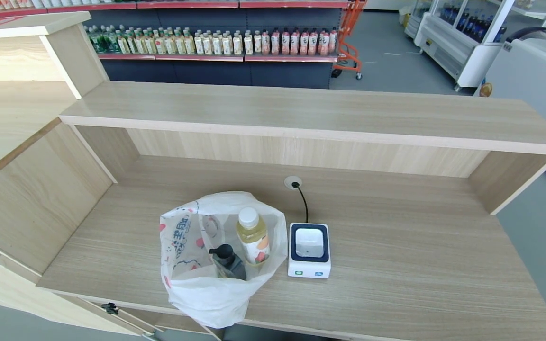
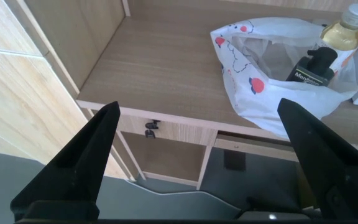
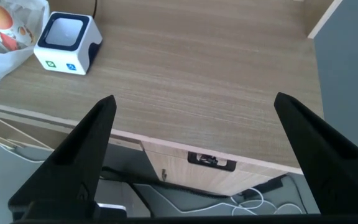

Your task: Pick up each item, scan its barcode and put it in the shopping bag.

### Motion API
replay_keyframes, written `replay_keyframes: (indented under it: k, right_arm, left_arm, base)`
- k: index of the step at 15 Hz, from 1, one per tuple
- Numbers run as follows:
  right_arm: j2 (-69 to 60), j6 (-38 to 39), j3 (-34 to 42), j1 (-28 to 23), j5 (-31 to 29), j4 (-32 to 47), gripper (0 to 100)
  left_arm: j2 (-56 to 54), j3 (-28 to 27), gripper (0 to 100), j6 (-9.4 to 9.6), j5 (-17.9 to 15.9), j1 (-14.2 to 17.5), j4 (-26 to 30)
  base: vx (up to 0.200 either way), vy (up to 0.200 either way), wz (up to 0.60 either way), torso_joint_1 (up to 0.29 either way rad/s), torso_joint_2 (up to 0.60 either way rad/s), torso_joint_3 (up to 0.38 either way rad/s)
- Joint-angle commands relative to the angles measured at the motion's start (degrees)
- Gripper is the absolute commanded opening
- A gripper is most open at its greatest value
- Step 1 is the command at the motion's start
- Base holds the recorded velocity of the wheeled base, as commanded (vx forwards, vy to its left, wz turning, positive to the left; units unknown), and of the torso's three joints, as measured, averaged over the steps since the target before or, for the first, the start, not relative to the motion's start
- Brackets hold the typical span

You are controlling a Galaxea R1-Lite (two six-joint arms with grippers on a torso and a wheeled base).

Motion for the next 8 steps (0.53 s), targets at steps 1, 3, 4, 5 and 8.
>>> replay_keyframes:
  k: [1, 3, 4, 5, 8]
  right_arm:
    - [0.15, 0.05, 0.02, 0.03, 0.05, -0.10, 100]
    - [0.15, 0.14, 0.02, 0.03, 0.05, 0.08, 100]
    - [0.15, 0.23, 0.02, 0.03, 0.05, 0.16, 100]
    - [0.15, 0.31, 0.02, 0.03, 0.14, 0.34, 100]
    - [0.15, 0.23, 0.02, 0.03, 0.23, 0.60, 100]
  left_arm:
    - [-0.02, 0.00, 100, -0.04, 0.02, 0.00, -0.01]
    - [-0.02, 0.00, 100, -0.04, 0.02, 0.00, -0.01]
    - [-0.02, 0.00, 100, 0.05, 0.02, 0.00, -0.01]
    - [-0.02, 0.00, 100, -0.04, 0.02, 0.00, -0.01]
    - [-0.02, 0.00, 100, 0.05, 0.02, 0.00, -0.01]
  base:
    - [0.000, 0.000, 0.00, 0.000, 0.00, 0.000]
    - [0.000, 0.000, 0.00, 0.000, 0.00, 0.000]
    - [0.000, 0.000, 0.00, 0.000, 0.00, 0.000]
    - [0.000, 0.000, 0.00, 0.000, 0.00, 0.000]
    - [0.000, 0.000, 0.00, 0.000, 0.00, 0.000]
